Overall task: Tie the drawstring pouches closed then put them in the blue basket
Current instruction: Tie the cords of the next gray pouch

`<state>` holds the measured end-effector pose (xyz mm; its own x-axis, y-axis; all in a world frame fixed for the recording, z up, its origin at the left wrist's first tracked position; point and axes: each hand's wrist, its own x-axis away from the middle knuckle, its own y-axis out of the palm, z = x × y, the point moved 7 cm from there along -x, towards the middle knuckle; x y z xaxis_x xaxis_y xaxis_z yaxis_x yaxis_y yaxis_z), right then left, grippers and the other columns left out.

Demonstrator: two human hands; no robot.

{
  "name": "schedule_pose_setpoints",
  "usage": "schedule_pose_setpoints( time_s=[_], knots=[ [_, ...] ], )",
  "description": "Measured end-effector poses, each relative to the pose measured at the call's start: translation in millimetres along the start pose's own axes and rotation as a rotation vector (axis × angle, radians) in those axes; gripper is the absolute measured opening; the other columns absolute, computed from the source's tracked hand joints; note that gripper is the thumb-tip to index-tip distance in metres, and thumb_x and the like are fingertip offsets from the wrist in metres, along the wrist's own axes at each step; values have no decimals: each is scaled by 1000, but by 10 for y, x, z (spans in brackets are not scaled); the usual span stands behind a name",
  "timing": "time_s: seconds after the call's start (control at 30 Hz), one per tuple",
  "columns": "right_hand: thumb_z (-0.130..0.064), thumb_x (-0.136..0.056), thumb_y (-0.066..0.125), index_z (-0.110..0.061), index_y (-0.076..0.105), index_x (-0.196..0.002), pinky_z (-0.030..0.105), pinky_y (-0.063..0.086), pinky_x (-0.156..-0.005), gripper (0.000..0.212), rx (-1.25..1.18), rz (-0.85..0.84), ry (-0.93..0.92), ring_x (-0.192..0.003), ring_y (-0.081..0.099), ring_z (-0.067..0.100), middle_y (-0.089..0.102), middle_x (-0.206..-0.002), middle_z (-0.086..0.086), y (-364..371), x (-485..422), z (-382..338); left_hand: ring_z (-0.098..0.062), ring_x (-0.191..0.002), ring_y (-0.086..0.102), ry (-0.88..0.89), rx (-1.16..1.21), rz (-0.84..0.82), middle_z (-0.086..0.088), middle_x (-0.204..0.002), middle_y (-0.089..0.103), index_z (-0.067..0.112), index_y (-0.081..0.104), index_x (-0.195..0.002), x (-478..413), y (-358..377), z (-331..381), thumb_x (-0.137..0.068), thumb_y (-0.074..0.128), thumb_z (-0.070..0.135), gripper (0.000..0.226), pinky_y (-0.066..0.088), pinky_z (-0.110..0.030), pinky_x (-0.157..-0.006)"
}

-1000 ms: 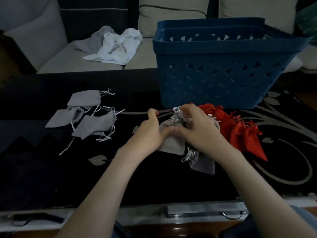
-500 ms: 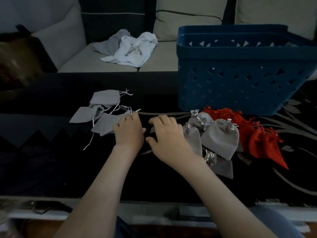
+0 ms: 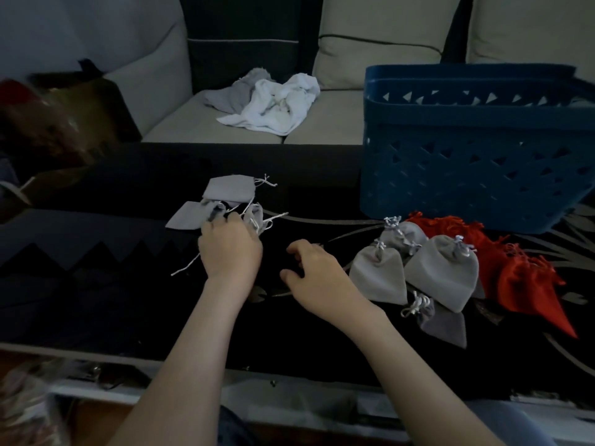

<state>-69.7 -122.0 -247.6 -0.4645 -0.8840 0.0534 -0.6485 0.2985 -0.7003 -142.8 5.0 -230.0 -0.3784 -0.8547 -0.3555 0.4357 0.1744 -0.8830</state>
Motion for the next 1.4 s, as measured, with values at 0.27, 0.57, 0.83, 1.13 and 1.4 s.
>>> schedule_pose_setpoints(
  time_s=[0.27,0.57,0.83,1.13,1.4],
  knots=[
    [-25,-92,58,-23,36,-141,12,37,-75,53,-377,113,73,-98,51,4,52,-125,-2,-156,-53,53,-27,-78,52,-60,502,144,-9,-79,55,9,51,-77,29,-235,72,-99,38,21,28,42,-35,-64],
    [-59,-78,62,-25,68,-106,34,48,-93,45,-845,279,93,-100,65,9,71,-105,-6,-503,7,252,-25,-94,68,-233,1265,-599,-11,-96,74,11,71,-97,257,-19,625,-95,46,18,27,51,-35,-86],
    [-24,-92,59,-7,66,-93,42,51,-87,18,-921,493,147,-91,66,26,70,-93,13,-939,243,617,-15,-87,66,53,1195,-820,-7,-99,68,19,60,-113,509,9,1155,-95,49,8,24,51,-24,-69],
    [-6,-94,53,-9,58,-100,40,56,-74,9,-1156,644,128,-76,65,23,64,-93,16,-1348,620,958,-9,-98,64,374,1304,-988,-3,-109,67,17,60,-120,785,-126,1791,-90,52,-8,40,53,-22,-78],
    [-10,-94,55,-16,64,-93,42,54,-78,10,-1059,711,158,-83,66,24,68,-94,13,-1589,761,1265,-6,-101,63,418,1223,-1028,7,-112,66,25,65,-116,813,-6,2103,-90,58,3,35,50,-24,-92]
  ],
)
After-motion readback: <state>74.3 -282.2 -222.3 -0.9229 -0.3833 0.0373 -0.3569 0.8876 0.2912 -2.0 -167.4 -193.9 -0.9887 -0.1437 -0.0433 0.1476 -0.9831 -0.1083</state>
